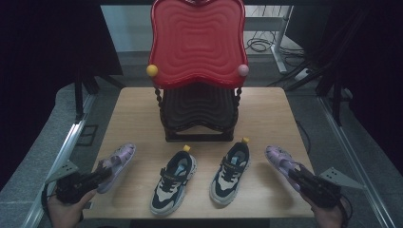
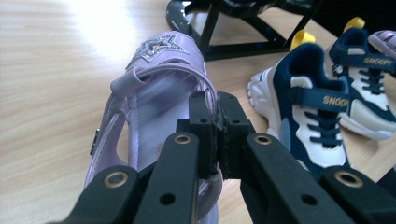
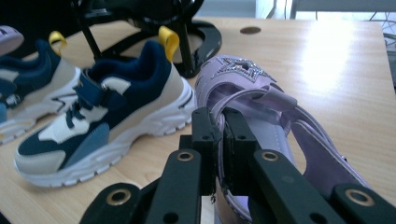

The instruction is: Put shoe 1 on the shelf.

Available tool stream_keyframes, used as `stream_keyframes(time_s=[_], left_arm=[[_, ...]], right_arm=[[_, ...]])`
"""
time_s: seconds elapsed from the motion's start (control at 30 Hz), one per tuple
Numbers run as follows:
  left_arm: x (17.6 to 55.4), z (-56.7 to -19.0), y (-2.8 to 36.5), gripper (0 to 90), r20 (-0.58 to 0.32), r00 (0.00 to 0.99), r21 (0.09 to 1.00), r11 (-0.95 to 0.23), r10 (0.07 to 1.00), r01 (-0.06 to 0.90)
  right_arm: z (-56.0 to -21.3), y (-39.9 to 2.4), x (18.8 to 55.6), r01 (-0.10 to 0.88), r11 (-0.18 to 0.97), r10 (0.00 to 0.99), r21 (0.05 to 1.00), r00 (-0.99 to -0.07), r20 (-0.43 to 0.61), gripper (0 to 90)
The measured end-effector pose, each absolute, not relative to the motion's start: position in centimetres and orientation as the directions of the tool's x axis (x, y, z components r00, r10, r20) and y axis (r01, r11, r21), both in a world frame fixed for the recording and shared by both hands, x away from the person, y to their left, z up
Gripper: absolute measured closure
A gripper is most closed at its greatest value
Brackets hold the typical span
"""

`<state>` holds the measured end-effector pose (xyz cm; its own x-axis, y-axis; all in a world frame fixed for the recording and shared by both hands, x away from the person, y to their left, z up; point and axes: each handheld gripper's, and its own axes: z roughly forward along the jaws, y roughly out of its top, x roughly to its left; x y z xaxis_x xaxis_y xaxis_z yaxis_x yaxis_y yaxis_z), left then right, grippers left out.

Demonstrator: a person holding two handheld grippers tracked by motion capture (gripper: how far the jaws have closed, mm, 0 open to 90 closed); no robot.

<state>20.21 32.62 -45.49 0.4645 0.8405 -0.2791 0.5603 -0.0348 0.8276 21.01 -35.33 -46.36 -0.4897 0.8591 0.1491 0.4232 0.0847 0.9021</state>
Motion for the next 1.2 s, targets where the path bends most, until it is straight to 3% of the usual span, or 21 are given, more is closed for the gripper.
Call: stream_keyframes(time_s=[1.2], left_arm=[[22.8,-43.2,30.2,85.9,-0.303,0.515,0.879,0.026,0.802,0.476]], right_arm=[[-44.0,-32.1,23.3,0.332,0.037,0.819,0.943,-0.551,0.162,84.3]])
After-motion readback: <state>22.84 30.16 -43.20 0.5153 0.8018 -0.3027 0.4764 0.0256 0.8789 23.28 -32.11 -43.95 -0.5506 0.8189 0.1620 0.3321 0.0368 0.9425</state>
